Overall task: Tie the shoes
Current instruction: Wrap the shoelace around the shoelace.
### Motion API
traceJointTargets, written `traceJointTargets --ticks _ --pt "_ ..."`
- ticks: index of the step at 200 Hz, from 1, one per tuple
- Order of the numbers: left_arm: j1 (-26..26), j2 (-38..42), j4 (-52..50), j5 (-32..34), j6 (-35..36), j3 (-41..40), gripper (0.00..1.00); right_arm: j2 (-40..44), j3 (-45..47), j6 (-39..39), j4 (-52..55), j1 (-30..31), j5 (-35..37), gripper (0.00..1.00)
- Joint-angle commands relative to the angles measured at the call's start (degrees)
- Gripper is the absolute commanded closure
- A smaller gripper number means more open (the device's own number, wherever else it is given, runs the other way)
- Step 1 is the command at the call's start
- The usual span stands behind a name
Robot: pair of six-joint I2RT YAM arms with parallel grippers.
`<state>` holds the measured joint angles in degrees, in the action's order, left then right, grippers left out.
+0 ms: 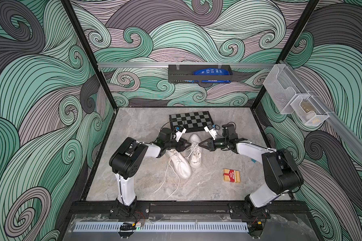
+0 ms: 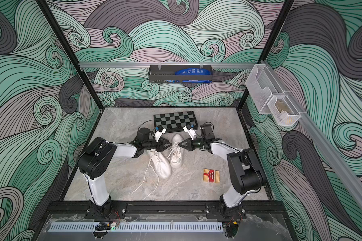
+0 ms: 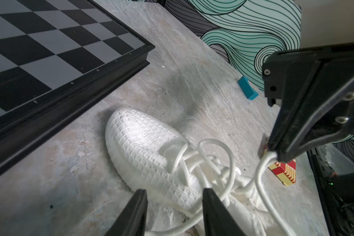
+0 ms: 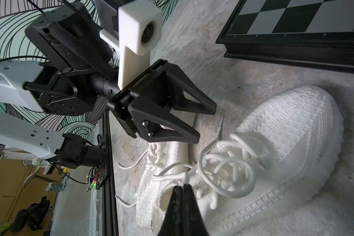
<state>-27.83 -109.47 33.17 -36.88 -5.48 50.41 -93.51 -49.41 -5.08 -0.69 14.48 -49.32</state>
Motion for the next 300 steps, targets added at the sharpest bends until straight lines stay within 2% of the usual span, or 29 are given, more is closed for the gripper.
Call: traceJointTargets --ticks 1,39,109,123,168,198,245,270,300 --pt "-0.3 -1.6 -3.4 -3.3 2.6 1.4 0.50 0.6 0.3 0.5 0.0 -0.2 0.4 1.00" --pt "-0.9 -2.3 -4.2 -5.4 2.5 1.1 0.46 0.4 0.0 0.5 0.0 -0.2 0.4 1.00" --pt "-1.4 -2.8 -6.6 -6.5 2.9 1.7 0.45 0.1 0.2 0.6 0.1 -0.2 0.4 1.00" --pt "-1.6 -3.4 -7.9 -6.6 3.2 2.4 0.51 0.2 0.1 0.7 0.1 -0.2 0.4 1.00" --pt "-1.6 -1.4 -9.6 -5.4 3.0 2.4 0.86 0.6 0.4 0.8 0.1 -0.2 1.3 1.00" --pt "-1.4 1.3 -9.7 -5.2 1.8 1.3 1.00 0.7 0.4 0.8 0.0 -0.3 1.7 1.00" --pt "0.0 7.3 -7.8 -3.4 -2.0 -2.6 1.00 1.1 0.4 0.8 0.0 -0.3 2.0 1.00" --pt "0.3 10.1 -10.2 -1.6 -2.9 -4.2 1.00 1.1 0.4 0.8 0.0 -0.3 2.3 1.00" --pt "0.3 15.9 -13.0 2.6 -7.2 -6.6 1.00 1.6 0.4 0.3 0.1 -0.4 4.9 1.00"
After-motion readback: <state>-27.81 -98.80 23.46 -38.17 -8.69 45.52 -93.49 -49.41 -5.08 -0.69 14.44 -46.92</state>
